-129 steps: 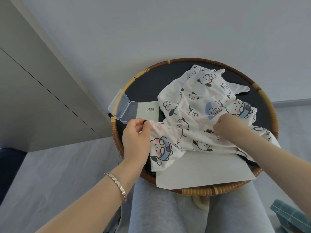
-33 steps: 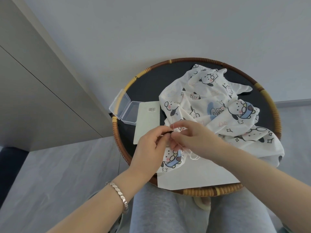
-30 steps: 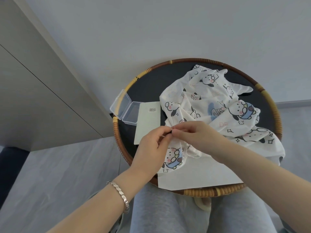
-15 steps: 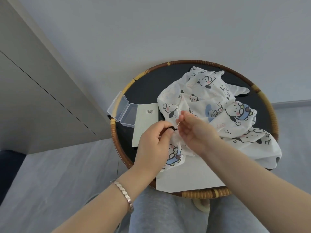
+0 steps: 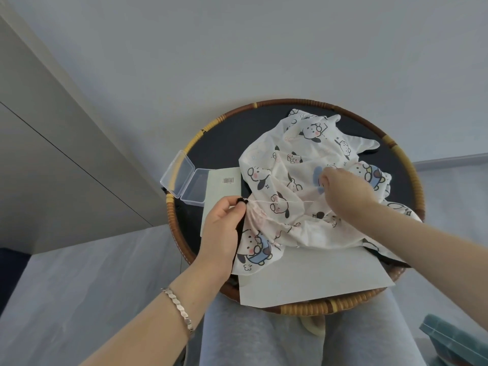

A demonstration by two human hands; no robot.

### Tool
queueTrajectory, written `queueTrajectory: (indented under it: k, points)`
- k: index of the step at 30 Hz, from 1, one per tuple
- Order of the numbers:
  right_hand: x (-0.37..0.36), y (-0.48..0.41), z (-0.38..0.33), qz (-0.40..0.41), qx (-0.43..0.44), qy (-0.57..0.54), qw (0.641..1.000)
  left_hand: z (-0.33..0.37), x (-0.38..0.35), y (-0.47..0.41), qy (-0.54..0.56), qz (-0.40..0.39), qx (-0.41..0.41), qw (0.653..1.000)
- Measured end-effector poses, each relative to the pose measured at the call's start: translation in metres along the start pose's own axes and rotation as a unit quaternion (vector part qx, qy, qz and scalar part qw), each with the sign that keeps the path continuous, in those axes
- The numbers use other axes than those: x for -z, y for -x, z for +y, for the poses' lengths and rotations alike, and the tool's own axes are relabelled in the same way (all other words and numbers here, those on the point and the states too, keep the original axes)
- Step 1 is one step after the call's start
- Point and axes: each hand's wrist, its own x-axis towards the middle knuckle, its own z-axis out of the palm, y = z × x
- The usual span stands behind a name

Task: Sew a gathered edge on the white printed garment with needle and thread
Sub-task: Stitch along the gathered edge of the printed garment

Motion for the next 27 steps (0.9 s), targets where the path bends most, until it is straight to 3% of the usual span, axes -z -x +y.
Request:
queueTrajectory:
  k: [2,6,10,16,19,22,25,27]
  points:
    - [0.007,0.003,-0.013,-0.041,-0.025,-0.190,0.981,0.000,-0.001,0.000,-0.004,-0.009,-0.001,1.000]
    - [0.023,0.024,-0.052,-0.229,0.017,-0.442,0.867,0.002,-0.004,0.003,-0.004,-0.031,-0.007,0.999]
    - [0.025,0.031,-0.066,-0.277,0.067,-0.439,0.852,0.003,-0.002,0.004,-0.021,-0.043,-0.026,0.999]
    - [0.022,0.031,-0.061,-0.292,0.062,-0.442,0.846,0.003,0.001,0.005,-0.020,-0.061,-0.025,0.998]
    - [0.019,0.029,-0.057,-0.287,0.063,-0.410,0.863,0.004,0.001,0.007,-0.017,-0.071,-0.033,0.997]
    - [0.005,0.011,-0.039,-0.203,0.053,-0.238,0.948,0.006,0.003,0.009,-0.009,-0.076,-0.040,0.996]
    - [-0.012,-0.011,-0.001,-0.138,-0.042,-0.055,0.988,0.007,0.006,0.008,-0.015,-0.070,-0.048,0.996]
    - [-0.017,-0.017,0.018,-0.084,-0.106,-0.029,0.990,0.006,0.007,0.008,-0.014,-0.068,-0.054,0.996]
